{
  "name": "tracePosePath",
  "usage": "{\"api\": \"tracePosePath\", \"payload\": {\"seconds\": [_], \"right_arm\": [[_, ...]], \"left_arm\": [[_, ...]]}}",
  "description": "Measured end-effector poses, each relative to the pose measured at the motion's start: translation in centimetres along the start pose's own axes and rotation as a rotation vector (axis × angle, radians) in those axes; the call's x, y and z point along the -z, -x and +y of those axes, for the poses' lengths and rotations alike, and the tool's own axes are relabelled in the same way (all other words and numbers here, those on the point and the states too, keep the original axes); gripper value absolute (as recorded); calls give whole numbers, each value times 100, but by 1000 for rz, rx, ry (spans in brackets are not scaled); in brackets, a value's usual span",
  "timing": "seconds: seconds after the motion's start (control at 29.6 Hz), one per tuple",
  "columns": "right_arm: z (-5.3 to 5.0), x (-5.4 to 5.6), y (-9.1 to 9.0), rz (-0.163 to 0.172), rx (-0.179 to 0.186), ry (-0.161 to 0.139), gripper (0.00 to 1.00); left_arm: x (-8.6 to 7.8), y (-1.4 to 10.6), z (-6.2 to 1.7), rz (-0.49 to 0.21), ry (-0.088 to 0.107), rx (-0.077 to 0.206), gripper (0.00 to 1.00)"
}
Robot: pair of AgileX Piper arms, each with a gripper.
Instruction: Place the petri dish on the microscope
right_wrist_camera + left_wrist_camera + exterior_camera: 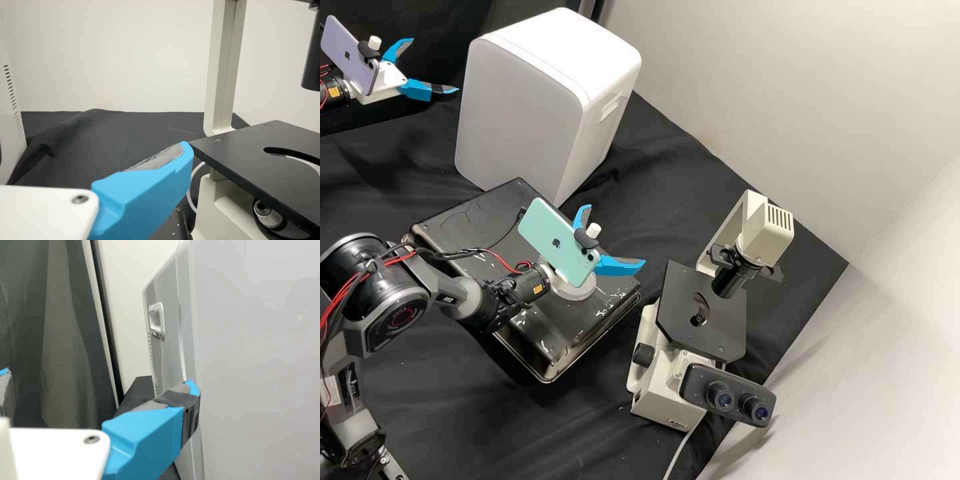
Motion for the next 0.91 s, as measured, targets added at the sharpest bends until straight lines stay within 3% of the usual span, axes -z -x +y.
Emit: {"api": "tracePosePath", "payload": {"seconds": [0.57,0.74,0.91], "right_arm": [[0,0,0,0,0,0,100],[0,0,0,0,0,0,100],[0,0,0,0,0,0,100]], "left_arm": [[-69,12,-4,-23,1,2,100],[-296,156,36,-107,2,-7,100],[-448,344,28,-222,-35,-47,100]]}}
